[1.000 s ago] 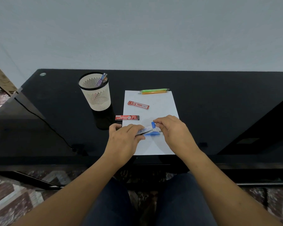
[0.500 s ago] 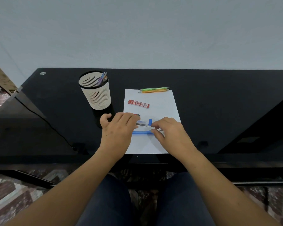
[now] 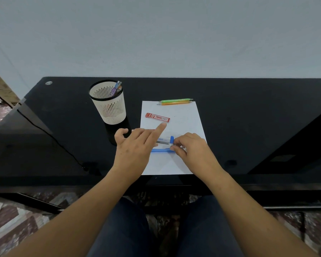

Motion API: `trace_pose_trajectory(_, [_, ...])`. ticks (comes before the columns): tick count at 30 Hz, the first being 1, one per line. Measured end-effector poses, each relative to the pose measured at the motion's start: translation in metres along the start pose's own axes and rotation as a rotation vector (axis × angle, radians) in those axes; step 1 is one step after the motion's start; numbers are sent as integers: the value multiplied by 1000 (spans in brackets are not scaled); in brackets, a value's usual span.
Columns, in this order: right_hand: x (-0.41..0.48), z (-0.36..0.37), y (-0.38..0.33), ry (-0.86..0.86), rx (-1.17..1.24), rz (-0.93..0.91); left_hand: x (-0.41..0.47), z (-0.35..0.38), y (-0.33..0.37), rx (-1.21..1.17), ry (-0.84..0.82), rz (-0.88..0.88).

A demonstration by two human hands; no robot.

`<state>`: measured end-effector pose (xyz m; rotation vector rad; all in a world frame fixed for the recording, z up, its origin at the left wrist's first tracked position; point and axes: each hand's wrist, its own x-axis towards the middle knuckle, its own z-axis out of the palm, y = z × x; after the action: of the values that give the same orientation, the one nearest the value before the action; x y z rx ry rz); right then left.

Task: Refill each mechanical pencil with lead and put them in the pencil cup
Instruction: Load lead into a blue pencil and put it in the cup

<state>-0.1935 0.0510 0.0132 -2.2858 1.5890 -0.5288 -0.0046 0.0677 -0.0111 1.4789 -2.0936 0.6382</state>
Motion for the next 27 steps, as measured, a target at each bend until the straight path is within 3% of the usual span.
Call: trace_pose_trajectory(27, [1,3,9,-29,-20,-4,-1,13,1,33,39,50])
